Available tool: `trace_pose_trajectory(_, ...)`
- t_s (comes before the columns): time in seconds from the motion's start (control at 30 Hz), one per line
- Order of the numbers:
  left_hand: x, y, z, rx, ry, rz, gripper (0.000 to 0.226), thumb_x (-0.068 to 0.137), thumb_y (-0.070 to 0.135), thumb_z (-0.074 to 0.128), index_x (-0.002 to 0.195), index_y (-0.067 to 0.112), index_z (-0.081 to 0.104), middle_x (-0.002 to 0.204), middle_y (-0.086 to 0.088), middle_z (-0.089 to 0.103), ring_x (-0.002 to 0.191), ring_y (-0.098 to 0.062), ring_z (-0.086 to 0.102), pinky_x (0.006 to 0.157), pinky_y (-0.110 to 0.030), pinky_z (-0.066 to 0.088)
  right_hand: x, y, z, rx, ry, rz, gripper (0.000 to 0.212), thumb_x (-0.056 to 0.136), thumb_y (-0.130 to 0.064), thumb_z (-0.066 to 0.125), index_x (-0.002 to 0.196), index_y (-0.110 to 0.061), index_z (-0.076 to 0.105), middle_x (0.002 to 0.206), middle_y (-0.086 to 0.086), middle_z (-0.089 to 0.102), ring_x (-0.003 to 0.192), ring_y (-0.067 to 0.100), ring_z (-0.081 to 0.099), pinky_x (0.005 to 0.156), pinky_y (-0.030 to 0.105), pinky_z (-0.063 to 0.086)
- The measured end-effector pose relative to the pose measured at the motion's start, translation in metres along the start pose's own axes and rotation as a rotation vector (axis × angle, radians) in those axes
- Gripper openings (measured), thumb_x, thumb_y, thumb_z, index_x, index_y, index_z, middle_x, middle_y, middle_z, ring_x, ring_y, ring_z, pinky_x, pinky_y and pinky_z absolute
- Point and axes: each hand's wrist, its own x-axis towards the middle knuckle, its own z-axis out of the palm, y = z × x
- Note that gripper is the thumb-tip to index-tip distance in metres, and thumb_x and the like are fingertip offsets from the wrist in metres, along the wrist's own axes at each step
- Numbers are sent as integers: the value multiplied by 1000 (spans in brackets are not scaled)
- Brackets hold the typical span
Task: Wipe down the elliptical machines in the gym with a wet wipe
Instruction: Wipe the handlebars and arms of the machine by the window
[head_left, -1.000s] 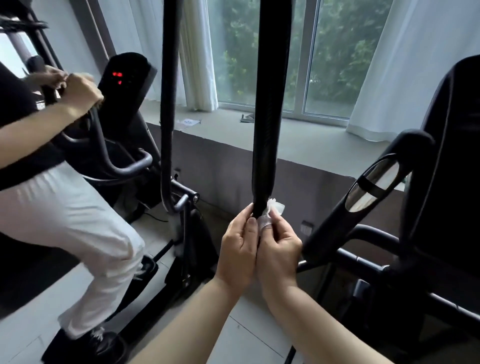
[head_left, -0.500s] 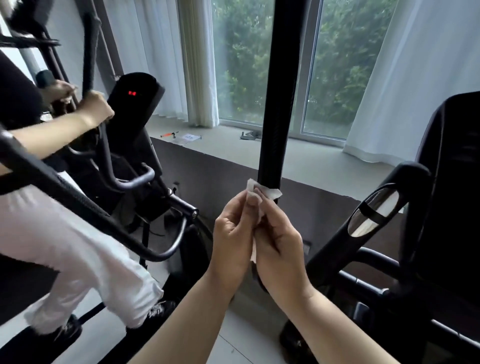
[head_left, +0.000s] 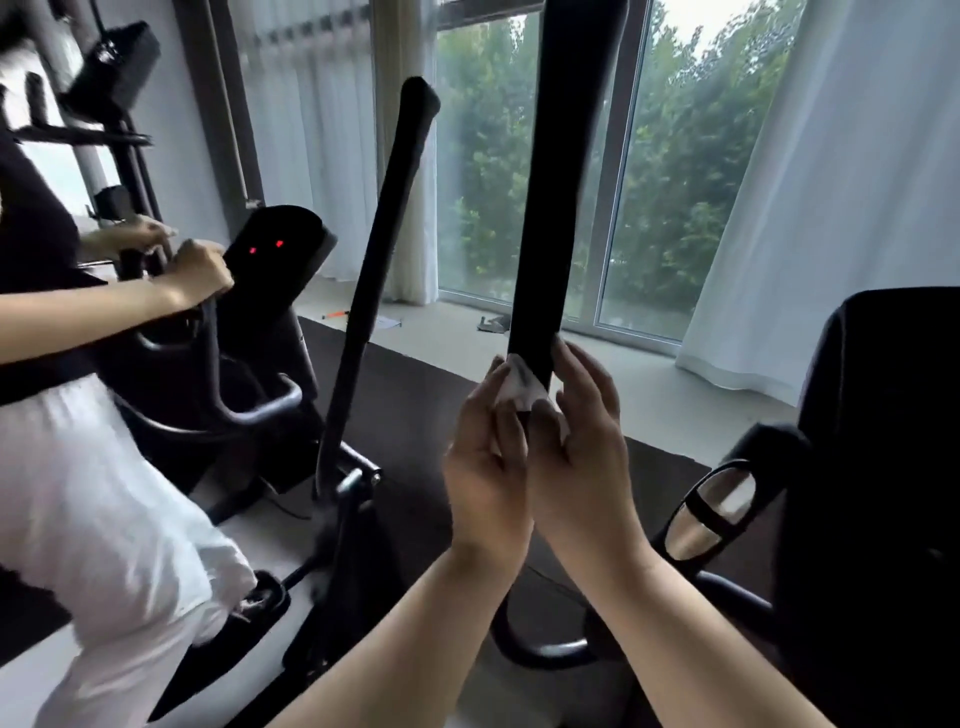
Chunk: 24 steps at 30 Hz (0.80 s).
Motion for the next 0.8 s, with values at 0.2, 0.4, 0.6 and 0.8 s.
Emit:
trace_pose_trajectory(0.2,31,6,16,-28,94,46,26,107,26,47,97,9,63,88,-12,68,83,-33,65,73,-33,49,38,-29,-17,-114,-136,-27,64,95,-18,38,158,-23,31,157,-6,41,140,6,41,110,17,33)
trace_pose_trajectory(0.4,97,58,30,-45,60,212,32,109,36,43,122,19,67,109,0,75,103,-21,71,90,-46,56,72,-58,-27,-96,-193,-119,63,90,-48,33,152,-40,31,147,-15,42,115,-29,37,88,-8,24)
trace_pose_trajectory(0.6,37,19,25,-26,215,69,31,105,27,50,112,5,70,84,-12,69,79,-32,67,69,-22,49,99,-50,-38,-263,-304,-171,64,107,-13,39,162,-31,11,164,-6,27,136,9,44,97,8,32)
trace_pose_trajectory(0.8,69,66,34,-100,197,122,39,103,40,48,116,11,71,97,-22,67,92,-41,64,84,-56,53,126,-55,-42,-246,-316,-229,72,99,-17,41,163,-26,7,156,9,43,126,24,58,97,25,45)
